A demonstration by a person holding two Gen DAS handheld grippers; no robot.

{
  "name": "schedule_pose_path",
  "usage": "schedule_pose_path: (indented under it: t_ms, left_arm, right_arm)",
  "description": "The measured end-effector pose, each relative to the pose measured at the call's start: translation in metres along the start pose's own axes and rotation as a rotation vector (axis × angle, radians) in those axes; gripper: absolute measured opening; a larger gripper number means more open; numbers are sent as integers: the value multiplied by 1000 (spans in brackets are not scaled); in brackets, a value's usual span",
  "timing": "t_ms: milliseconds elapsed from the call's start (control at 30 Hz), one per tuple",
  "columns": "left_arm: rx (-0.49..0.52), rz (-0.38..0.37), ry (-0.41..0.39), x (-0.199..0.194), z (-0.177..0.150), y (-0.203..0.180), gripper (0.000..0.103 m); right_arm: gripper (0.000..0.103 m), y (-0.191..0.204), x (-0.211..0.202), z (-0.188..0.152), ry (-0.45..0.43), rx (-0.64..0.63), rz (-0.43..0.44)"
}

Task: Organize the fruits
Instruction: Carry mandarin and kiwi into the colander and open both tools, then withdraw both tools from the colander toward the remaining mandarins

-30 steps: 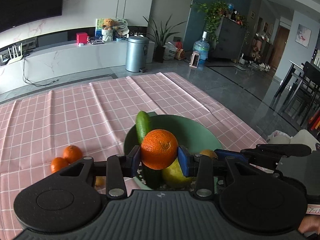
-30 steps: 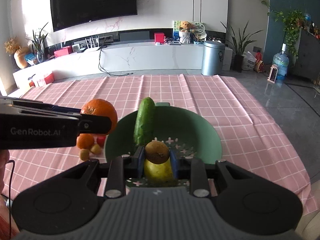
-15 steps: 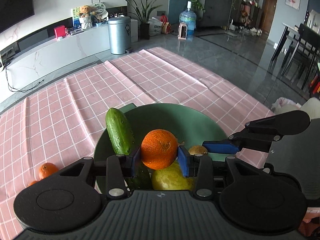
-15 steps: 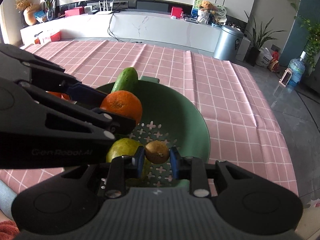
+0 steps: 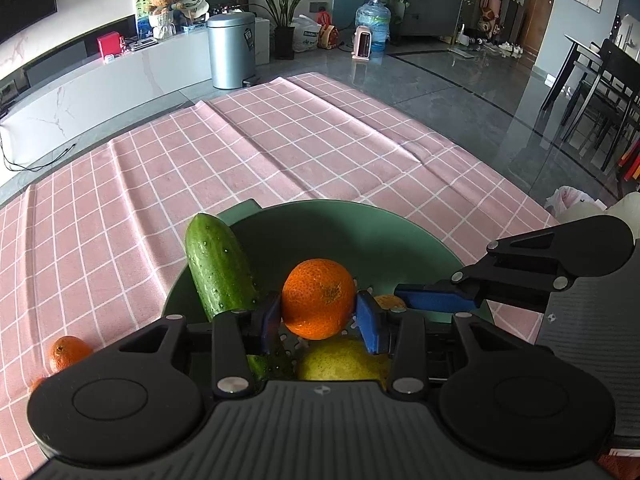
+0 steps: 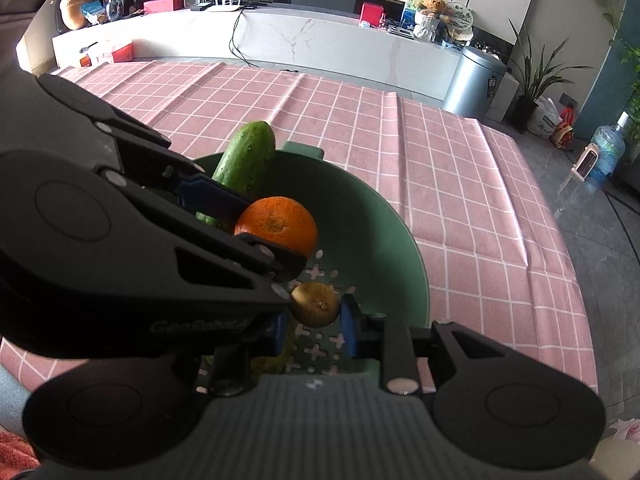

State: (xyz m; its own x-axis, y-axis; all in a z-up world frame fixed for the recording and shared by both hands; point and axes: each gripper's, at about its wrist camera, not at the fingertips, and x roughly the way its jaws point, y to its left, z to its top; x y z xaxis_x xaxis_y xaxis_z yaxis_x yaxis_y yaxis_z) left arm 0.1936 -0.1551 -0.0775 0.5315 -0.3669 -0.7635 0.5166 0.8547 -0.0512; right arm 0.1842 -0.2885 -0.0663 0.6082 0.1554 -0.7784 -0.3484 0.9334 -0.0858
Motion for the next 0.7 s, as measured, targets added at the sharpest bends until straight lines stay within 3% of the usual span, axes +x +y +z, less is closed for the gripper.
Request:
schedule_pose_path:
  t_ms: [233, 500, 700]
  left_arm:
    - [-37, 6, -3, -2, -4, 2, 50]
    - [-34, 32, -39, -26, -10, 1, 55]
    - [-37, 67, -62, -53, -20, 6, 55]
  right_arm:
    - [24, 2, -3, -1, 7, 16, -5]
    - [42, 0, -10, -5, 16, 68, -42]
    - [45, 10, -26, -9, -13, 120, -42]
